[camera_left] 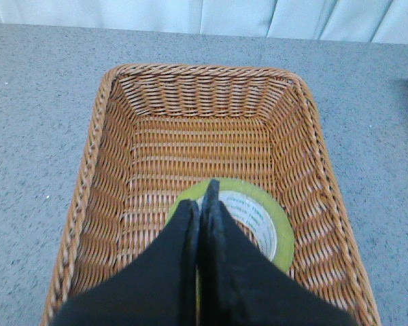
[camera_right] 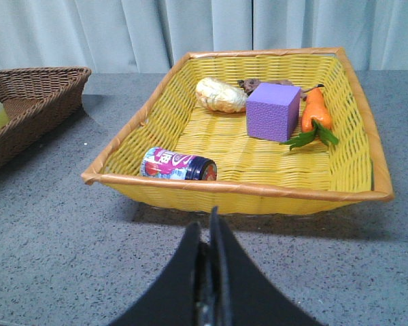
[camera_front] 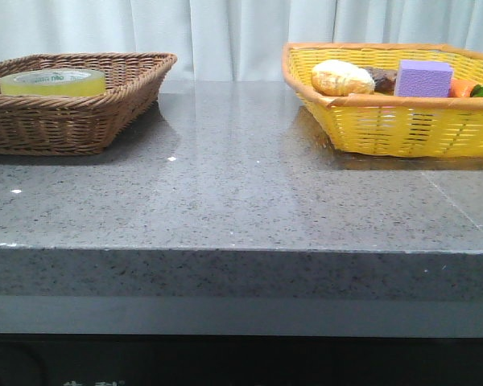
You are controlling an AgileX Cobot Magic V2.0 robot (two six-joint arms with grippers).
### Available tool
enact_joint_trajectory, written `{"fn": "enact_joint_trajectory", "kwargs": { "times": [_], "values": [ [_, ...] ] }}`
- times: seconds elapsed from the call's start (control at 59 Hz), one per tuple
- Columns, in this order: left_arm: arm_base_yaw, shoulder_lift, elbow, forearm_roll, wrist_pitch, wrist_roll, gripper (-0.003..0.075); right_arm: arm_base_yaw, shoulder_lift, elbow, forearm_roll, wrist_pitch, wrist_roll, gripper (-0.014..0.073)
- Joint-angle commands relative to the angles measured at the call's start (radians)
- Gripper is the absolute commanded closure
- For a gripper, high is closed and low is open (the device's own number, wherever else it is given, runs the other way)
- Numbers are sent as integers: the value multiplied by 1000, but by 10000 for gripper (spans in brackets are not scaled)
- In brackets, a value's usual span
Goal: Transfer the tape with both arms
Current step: 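Open the left gripper and raise it away from the basket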
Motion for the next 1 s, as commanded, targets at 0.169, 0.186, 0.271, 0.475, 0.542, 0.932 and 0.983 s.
{"fn": "enact_joint_trajectory", "kwargs": {
  "times": [0.169, 0.186, 0.271, 0.475, 0.542, 0.932, 0.983],
  "values": [
    [-6, -349, 281, -5, -183, 2, 740, -5, 9, -25, 0, -93, -5, 662],
    [-6, -376, 303, -5, -183, 2, 740, -5, 9, -25, 0, -93, -5, 662],
    [-6, -494, 398, -5, -183, 2, 740, -5, 9, -25, 0, -93, -5, 662],
    [-6, -786, 613, -5, -179, 2, 740, -5, 9, -25, 0, -93, -5, 662],
    [-6, -873, 673, -5, -179, 2, 740, -5, 9, -25, 0, -93, -5, 662],
    [-6, -1101, 794, -5, -177, 2, 740, -5, 9, -25, 0, -93, -5, 662],
    [-6, -1101, 794, -5, -177, 2, 740, -5, 9, -25, 0, -93, -5, 662]
  ]
}}
